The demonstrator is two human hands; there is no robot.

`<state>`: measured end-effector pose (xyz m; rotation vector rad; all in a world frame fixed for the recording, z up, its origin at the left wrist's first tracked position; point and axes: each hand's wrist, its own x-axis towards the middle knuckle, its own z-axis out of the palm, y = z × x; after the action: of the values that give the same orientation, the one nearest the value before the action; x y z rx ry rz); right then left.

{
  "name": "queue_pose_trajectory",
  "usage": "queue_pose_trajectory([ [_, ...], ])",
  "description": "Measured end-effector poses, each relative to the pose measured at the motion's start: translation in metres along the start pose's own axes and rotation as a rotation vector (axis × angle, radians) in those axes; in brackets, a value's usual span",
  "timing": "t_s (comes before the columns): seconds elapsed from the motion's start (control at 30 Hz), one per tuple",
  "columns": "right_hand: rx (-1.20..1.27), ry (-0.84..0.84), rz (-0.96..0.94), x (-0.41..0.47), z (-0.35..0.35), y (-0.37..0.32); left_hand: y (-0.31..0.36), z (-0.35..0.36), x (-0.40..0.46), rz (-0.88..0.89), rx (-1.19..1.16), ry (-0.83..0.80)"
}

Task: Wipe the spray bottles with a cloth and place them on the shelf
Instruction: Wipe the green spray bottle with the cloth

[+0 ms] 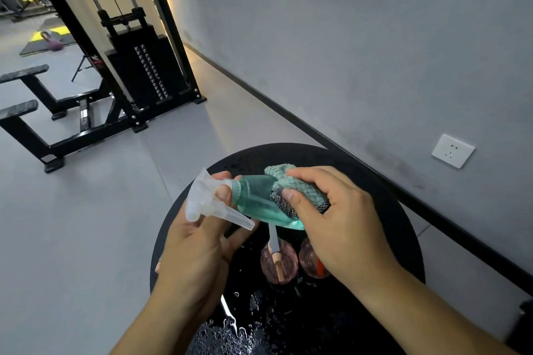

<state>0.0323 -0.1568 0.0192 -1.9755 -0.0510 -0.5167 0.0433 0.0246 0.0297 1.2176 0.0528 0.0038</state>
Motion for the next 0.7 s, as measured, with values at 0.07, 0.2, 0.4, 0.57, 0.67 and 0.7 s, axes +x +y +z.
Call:
queue_pose_trajectory([
  [0.07,0.005,-0.019,-0.009,0.000,-0.001,0.000,0.002,0.000,0.000,0.001,-0.012,0.000],
  [0.2,-0.001,0.054,0.053,0.005,-0.007,0.005,0.007,-0.005,0.003,-0.024,-0.062,0.038],
  [0.4,0.109,0.060,0.120,0.006,-0.008,0.004,0.005,-0.005,0.002,-0.088,-0.072,0.017],
  [0.57,0.118,0.116,0.115,0.006,-0.009,0.005,0.000,-0.012,0.000,-0.079,-0.156,-0.118],
  [0.67,0.139,0.127,0.117,0.006,-0.009,0.005,0.002,-0.009,-0.004,-0.060,-0.203,-0.136],
  [0.7,0.144,0.128,0.115,0.005,-0.009,0.005,0.004,-0.006,-0.005,-0.058,-0.201,-0.118],
])
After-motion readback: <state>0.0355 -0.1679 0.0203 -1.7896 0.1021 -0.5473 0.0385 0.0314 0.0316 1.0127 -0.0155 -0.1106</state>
